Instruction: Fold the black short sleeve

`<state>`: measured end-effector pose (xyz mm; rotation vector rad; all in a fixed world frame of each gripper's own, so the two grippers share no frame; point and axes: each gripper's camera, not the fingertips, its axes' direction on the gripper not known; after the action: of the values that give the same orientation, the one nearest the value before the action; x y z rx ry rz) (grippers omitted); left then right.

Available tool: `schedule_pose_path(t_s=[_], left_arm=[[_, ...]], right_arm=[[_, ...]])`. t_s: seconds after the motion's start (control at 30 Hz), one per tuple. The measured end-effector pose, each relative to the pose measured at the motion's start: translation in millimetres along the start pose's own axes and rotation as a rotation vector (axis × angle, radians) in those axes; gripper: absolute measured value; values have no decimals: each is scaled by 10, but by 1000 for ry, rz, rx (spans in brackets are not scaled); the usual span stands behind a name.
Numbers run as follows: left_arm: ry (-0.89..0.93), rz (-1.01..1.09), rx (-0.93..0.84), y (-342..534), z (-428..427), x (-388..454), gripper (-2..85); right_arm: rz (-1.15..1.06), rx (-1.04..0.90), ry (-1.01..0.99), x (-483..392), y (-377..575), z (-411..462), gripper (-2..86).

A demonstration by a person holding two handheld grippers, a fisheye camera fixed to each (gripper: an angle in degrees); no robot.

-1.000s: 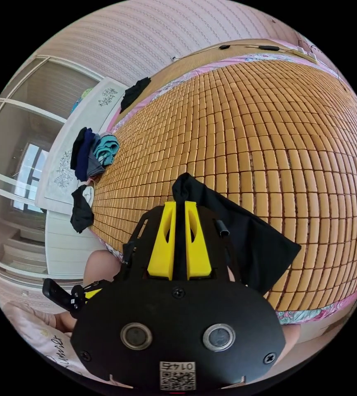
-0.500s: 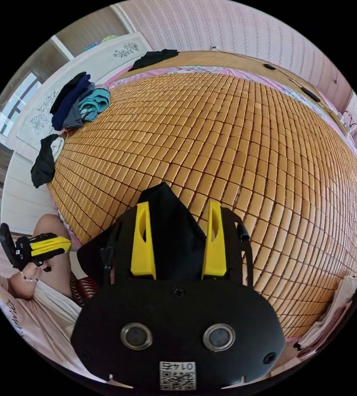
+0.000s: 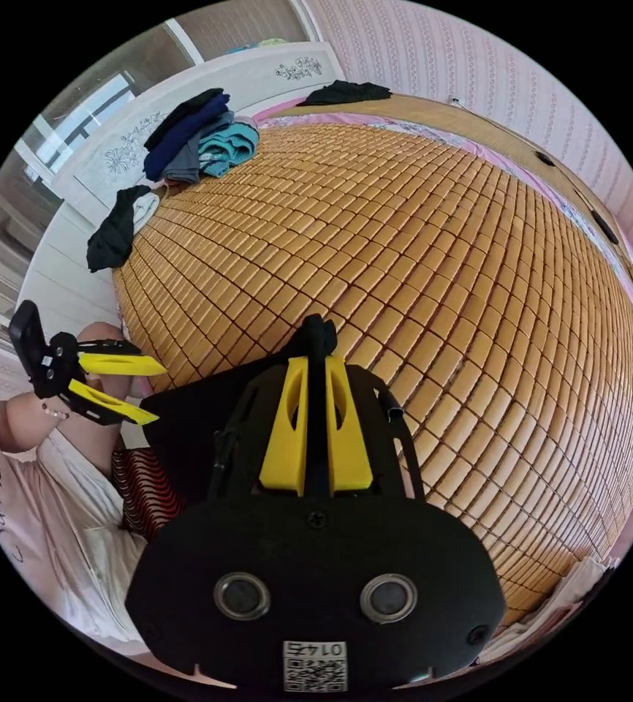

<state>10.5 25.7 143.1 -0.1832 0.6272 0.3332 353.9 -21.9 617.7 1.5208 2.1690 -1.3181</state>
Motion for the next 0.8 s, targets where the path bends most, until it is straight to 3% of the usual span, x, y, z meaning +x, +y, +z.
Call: schedule_pose_path(t_s=[0.2, 0.33, 0.63, 0.8], left_arm=[[-57, 188, -8, -114, 112, 378, 137], [81, 260, -22, -128, 83, 590, 79], [118, 552, 76, -358, -835, 1929, 9], [157, 734, 107, -907, -1027, 2903, 4]], right_arm=[[-155, 245, -165, -369, 722, -1142, 27], [-191, 282, -175, -596, 1124, -1561, 24], [79, 570, -77, -641, 2504, -2777, 24], [233, 789, 103, -743, 3526, -3697, 25]])
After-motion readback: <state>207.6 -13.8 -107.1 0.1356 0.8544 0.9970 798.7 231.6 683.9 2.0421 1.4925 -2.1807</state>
